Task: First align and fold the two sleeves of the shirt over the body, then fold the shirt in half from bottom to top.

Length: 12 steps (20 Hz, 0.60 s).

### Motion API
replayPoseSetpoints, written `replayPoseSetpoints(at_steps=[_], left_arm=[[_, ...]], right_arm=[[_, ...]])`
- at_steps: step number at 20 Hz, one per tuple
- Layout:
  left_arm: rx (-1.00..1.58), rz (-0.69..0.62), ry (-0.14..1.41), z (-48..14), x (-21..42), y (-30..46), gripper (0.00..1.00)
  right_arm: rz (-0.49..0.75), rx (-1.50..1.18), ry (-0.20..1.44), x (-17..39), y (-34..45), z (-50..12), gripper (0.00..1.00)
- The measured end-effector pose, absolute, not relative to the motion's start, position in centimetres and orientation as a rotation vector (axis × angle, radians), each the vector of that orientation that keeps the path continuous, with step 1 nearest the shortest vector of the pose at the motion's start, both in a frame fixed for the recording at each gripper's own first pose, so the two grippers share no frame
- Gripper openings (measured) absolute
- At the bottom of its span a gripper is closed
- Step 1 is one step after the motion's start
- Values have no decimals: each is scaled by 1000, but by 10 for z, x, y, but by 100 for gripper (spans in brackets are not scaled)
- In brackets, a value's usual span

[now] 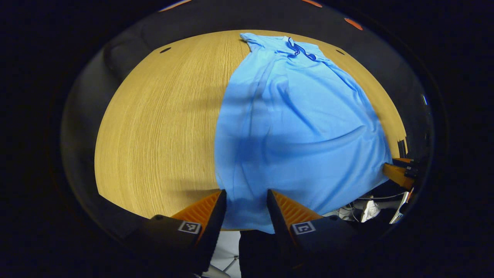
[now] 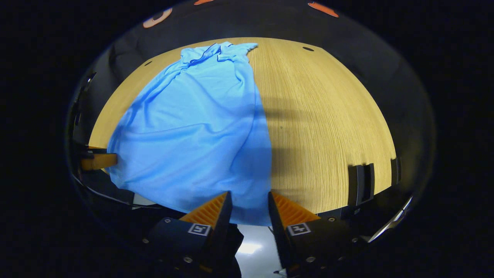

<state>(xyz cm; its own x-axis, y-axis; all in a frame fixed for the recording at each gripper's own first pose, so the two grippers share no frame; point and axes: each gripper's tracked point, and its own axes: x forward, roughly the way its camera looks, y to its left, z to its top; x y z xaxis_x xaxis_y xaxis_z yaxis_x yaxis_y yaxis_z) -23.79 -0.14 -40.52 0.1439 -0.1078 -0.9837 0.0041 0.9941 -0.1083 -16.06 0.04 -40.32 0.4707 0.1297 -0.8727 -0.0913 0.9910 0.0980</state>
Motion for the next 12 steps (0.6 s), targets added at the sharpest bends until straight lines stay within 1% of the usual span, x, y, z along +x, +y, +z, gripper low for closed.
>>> replayPoseSetpoints(at_steps=[1,2,3,4,5,6,9,12], left_arm=[[-101,-92,1429,-404,-238,-5,60],[-131,-95,1437,-404,-237,-10,31],[-153,-85,1447,-405,-237,-12,19],[-188,-93,1456,-403,-238,-17,11],[-215,-98,1461,-401,-239,-20,8],[-213,-104,1455,-398,-235,-19,8],[-195,-142,1414,-383,-218,-17,7],[-213,-174,1349,-362,-185,-19,7]], right_arm=[[113,67,1086,-159,0,-402,34],[99,92,1106,-158,1,-403,23],[95,109,1117,-156,3,-401,12],[100,133,1130,-156,5,-401,10],[104,160,1152,-158,9,-402,5],[108,180,1173,-161,10,-399,4],[119,220,1135,-147,17,-376,4],[139,229,1068,-123,20,-344,4]])
